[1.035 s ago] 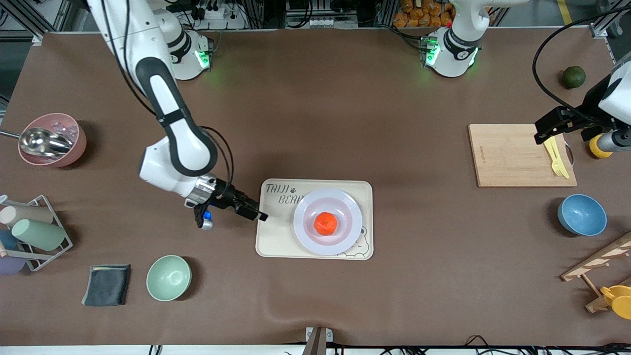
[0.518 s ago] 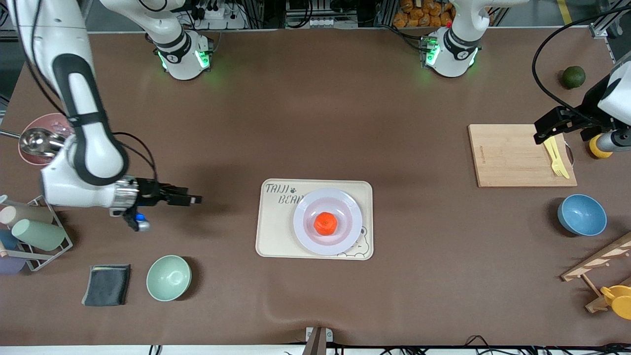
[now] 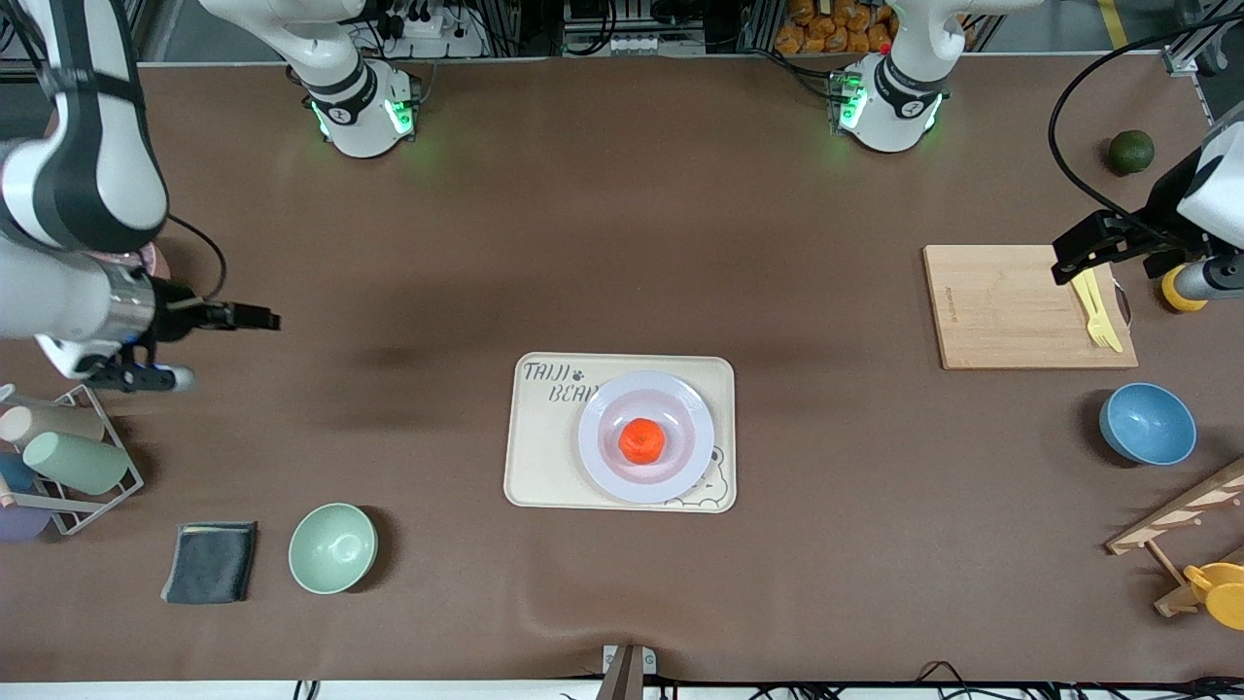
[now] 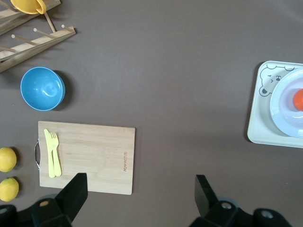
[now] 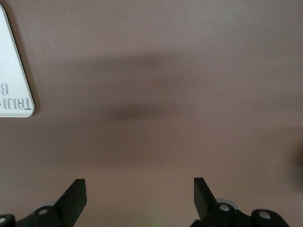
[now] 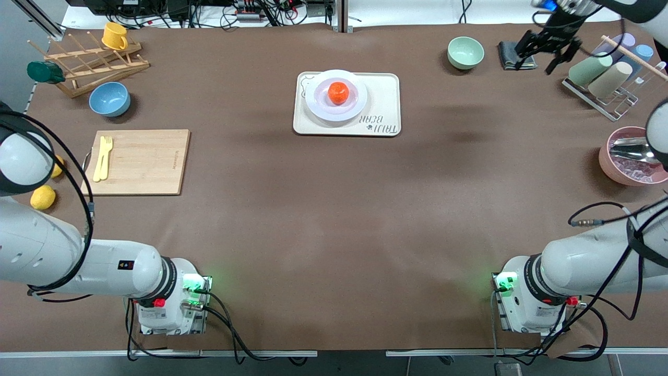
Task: Place orange and plate with both arms
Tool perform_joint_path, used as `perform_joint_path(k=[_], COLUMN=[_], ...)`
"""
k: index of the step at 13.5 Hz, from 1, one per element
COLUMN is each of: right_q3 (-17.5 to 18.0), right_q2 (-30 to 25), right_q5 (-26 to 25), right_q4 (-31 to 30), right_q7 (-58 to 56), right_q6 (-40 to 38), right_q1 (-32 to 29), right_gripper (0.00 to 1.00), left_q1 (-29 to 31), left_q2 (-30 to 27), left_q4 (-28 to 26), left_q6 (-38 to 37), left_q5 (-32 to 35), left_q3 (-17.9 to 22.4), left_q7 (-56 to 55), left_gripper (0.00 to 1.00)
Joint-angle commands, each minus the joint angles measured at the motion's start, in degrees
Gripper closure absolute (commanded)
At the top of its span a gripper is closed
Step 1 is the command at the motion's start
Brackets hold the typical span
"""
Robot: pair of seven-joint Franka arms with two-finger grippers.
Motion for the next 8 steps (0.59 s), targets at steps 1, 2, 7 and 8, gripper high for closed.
perform_joint_path(k=[1, 2, 7, 8], right_q3=[4.5, 4.8, 4.0, 4.0], right_q2=[-2.2, -2.1, -2.8, -2.8], right_q5=[-7.0, -7.6, -7.0, -6.8], right_q4=[8.4, 12.1, 17.0, 17.1], right_q7=[-0.6, -1.9, -2.0, 1.5], right_q6=[-9.0, -11.6, -13.4, -13.3], right_q1=[-1.5, -1.9, -3.0, -3.3], right_gripper=[0.0, 0.0, 0.0, 0.0], left_q1=[0.2, 0.2, 0.0, -0.1], left_q2=[-0.4, -0.4, -0.4, -0.4], left_q4=[-0.1, -0.1, -0.1, -0.1], left_q6=[0.0, 0.0, 0.0, 0.0], left_q5=[0.1, 0.1, 0.1, 0.1], left_q3=[-0.1, -0.1, -0.1, -0.1], left_q7=[1.0, 1.0, 1.1, 1.1], left_gripper=[0.0, 0.0, 0.0, 0.0])
